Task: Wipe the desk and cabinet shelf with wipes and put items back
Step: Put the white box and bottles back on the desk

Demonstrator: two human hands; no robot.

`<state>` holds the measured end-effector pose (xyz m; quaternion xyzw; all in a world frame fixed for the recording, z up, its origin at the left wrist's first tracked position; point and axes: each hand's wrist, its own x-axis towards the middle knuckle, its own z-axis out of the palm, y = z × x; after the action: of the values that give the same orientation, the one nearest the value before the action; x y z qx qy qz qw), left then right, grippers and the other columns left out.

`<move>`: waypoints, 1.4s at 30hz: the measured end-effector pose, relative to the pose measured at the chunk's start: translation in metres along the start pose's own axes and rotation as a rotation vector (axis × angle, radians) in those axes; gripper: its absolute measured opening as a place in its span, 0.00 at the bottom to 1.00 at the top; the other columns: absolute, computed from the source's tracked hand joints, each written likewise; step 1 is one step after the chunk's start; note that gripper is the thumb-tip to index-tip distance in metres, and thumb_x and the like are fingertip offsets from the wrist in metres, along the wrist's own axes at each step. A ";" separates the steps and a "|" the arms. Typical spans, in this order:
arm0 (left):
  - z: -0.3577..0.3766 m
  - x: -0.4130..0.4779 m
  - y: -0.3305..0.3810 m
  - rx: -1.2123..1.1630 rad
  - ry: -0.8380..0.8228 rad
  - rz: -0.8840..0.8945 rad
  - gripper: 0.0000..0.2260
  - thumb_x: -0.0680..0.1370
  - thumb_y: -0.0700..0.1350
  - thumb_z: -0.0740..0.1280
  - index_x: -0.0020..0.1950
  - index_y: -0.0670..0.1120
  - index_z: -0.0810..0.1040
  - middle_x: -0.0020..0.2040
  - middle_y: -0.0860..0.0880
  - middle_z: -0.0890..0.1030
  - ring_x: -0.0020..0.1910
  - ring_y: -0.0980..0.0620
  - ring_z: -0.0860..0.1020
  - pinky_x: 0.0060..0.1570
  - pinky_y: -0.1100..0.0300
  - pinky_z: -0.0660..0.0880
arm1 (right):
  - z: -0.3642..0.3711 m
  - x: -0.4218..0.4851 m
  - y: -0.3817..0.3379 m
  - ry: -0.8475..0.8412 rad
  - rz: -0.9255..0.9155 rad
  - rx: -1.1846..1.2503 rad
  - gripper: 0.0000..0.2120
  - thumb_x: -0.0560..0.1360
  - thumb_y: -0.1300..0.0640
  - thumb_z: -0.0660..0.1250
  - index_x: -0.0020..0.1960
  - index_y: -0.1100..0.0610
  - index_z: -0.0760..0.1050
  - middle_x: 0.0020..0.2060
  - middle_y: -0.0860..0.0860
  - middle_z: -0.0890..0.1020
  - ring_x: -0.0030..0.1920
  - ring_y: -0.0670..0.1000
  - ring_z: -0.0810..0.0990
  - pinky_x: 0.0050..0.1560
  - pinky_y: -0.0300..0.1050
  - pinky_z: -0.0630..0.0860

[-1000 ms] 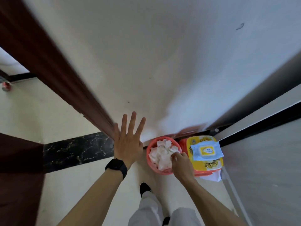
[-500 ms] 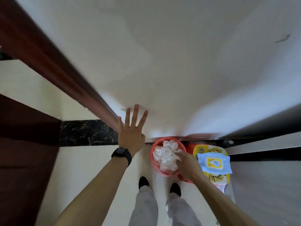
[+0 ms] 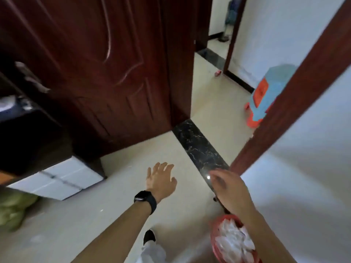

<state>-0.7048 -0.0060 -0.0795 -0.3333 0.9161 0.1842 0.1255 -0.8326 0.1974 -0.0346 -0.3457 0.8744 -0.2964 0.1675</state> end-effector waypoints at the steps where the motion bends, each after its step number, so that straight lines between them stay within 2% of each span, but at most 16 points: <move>1: -0.013 -0.009 -0.029 -0.028 0.045 -0.058 0.24 0.82 0.54 0.58 0.79 0.55 0.61 0.80 0.51 0.60 0.80 0.47 0.54 0.78 0.44 0.49 | 0.010 0.013 -0.026 -0.024 -0.090 -0.022 0.11 0.78 0.50 0.65 0.59 0.47 0.81 0.57 0.42 0.81 0.58 0.43 0.77 0.63 0.39 0.70; 5: -0.062 -0.053 -0.145 -0.102 0.235 -0.277 0.22 0.80 0.55 0.59 0.74 0.55 0.68 0.74 0.51 0.69 0.73 0.47 0.65 0.74 0.48 0.59 | 0.060 0.053 -0.135 -0.033 -0.407 -0.074 0.09 0.75 0.57 0.70 0.55 0.54 0.83 0.54 0.48 0.84 0.57 0.47 0.77 0.61 0.41 0.69; 7: -0.080 -0.080 -0.204 -0.136 0.302 -0.374 0.21 0.80 0.54 0.60 0.72 0.52 0.71 0.72 0.50 0.71 0.72 0.47 0.66 0.72 0.50 0.62 | 0.094 0.068 -0.192 -0.070 -0.498 -0.067 0.09 0.75 0.56 0.70 0.55 0.54 0.83 0.53 0.49 0.84 0.57 0.46 0.77 0.61 0.37 0.66; 10: -0.094 -0.119 -0.294 -0.194 0.400 -0.516 0.21 0.80 0.53 0.61 0.73 0.53 0.71 0.74 0.52 0.70 0.74 0.48 0.66 0.72 0.50 0.61 | 0.155 0.080 -0.280 -0.162 -0.589 -0.055 0.13 0.76 0.50 0.65 0.57 0.51 0.82 0.56 0.48 0.83 0.60 0.50 0.78 0.62 0.34 0.63; 14: -0.106 -0.162 -0.408 -0.223 0.441 -0.644 0.23 0.81 0.55 0.61 0.76 0.55 0.68 0.77 0.52 0.66 0.76 0.49 0.64 0.75 0.51 0.59 | 0.244 0.081 -0.383 -0.274 -0.684 -0.045 0.14 0.78 0.50 0.66 0.62 0.49 0.79 0.62 0.47 0.80 0.65 0.49 0.73 0.65 0.33 0.58; 17: -0.118 -0.186 -0.475 -0.241 0.458 -0.690 0.23 0.80 0.54 0.63 0.76 0.54 0.69 0.77 0.50 0.67 0.75 0.47 0.66 0.74 0.52 0.61 | 0.291 0.078 -0.437 -0.358 -0.700 -0.020 0.15 0.78 0.51 0.66 0.64 0.50 0.78 0.62 0.46 0.79 0.65 0.48 0.73 0.62 0.30 0.58; 21: -0.141 -0.199 -0.557 -0.249 0.493 -0.720 0.23 0.77 0.57 0.58 0.72 0.55 0.73 0.72 0.52 0.73 0.70 0.46 0.72 0.68 0.49 0.69 | 0.336 0.079 -0.491 -0.453 -0.636 0.012 0.15 0.77 0.50 0.66 0.64 0.49 0.77 0.61 0.42 0.79 0.63 0.43 0.74 0.57 0.23 0.59; 24: -0.160 -0.190 -0.598 -0.250 0.482 -0.712 0.23 0.76 0.59 0.55 0.69 0.56 0.74 0.69 0.54 0.75 0.68 0.47 0.73 0.66 0.49 0.70 | 0.364 0.097 -0.518 -0.491 -0.598 0.005 0.16 0.78 0.50 0.66 0.65 0.48 0.76 0.61 0.40 0.78 0.64 0.41 0.73 0.55 0.21 0.58; 29: -0.188 -0.154 -0.647 -0.309 0.458 -0.706 0.23 0.79 0.51 0.63 0.75 0.53 0.69 0.74 0.49 0.70 0.72 0.44 0.68 0.71 0.50 0.64 | 0.404 0.145 -0.557 -0.516 -0.544 -0.010 0.16 0.78 0.48 0.65 0.66 0.44 0.74 0.61 0.38 0.77 0.63 0.43 0.73 0.61 0.36 0.66; 36: -0.223 -0.061 -0.744 -0.422 0.421 -0.663 0.24 0.79 0.49 0.63 0.76 0.53 0.68 0.75 0.50 0.69 0.73 0.45 0.68 0.71 0.53 0.65 | 0.500 0.261 -0.608 -0.559 -0.387 0.027 0.19 0.76 0.46 0.67 0.66 0.47 0.73 0.63 0.41 0.77 0.62 0.42 0.74 0.61 0.38 0.68; 40: -0.243 -0.002 -0.804 -0.609 0.400 -0.723 0.24 0.79 0.51 0.64 0.75 0.53 0.69 0.73 0.50 0.71 0.70 0.48 0.71 0.70 0.53 0.68 | 0.563 0.340 -0.659 -0.570 -0.166 0.157 0.23 0.76 0.45 0.68 0.68 0.51 0.71 0.65 0.46 0.76 0.60 0.46 0.77 0.59 0.41 0.70; 42: -0.253 0.024 -0.825 -0.688 0.404 -0.752 0.24 0.79 0.52 0.65 0.75 0.51 0.69 0.72 0.49 0.72 0.70 0.48 0.72 0.69 0.55 0.68 | 0.589 0.372 -0.684 -0.546 -0.016 0.250 0.27 0.74 0.41 0.68 0.69 0.52 0.70 0.64 0.48 0.77 0.57 0.48 0.78 0.59 0.43 0.72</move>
<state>-0.2082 -0.7124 -0.0693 -0.6883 0.6265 0.3481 -0.1120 -0.4562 -0.7020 -0.0863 -0.3964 0.7511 -0.2991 0.4351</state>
